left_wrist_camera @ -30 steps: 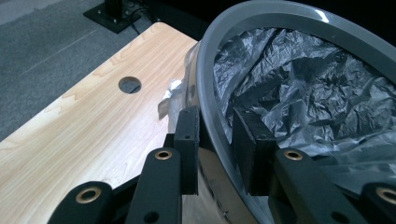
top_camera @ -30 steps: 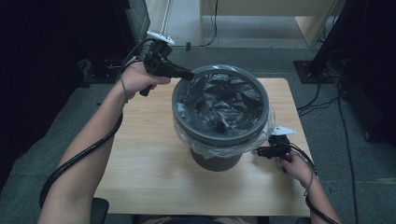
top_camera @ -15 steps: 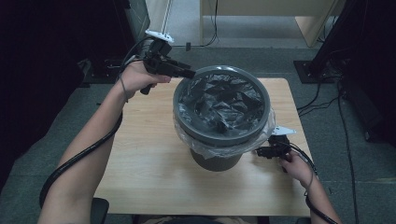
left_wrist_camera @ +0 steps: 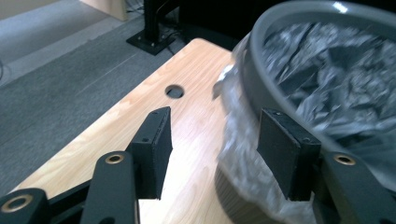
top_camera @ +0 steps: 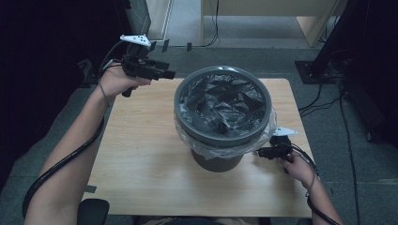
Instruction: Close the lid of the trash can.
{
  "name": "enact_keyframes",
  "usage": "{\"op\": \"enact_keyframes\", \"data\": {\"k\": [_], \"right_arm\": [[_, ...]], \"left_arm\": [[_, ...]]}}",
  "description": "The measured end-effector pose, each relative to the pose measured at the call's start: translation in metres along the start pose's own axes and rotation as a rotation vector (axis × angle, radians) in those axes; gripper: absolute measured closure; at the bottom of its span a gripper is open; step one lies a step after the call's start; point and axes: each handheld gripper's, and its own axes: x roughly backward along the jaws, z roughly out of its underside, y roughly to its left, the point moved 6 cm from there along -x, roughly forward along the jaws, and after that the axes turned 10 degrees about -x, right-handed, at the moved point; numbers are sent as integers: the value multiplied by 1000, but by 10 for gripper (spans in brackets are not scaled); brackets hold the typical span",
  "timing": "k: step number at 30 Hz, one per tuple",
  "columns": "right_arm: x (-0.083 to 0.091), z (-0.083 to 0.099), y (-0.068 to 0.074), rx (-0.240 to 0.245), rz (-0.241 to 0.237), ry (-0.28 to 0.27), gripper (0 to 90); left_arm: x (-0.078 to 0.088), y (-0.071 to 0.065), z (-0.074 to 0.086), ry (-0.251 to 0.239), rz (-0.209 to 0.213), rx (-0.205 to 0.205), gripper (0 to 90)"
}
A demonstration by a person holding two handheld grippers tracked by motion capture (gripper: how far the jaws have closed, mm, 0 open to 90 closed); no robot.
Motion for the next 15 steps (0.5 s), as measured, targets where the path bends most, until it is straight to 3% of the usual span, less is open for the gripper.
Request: {"op": "enact_keyframes", "data": {"k": [3, 15], "right_arm": [[0, 0, 0, 0, 0, 0, 143], [0, 0, 0, 0, 0, 0, 144]], "left_arm": [[0, 3, 14, 3, -28, -12, 427], [-16, 3, 75, 6, -69, -30, 382]]}}
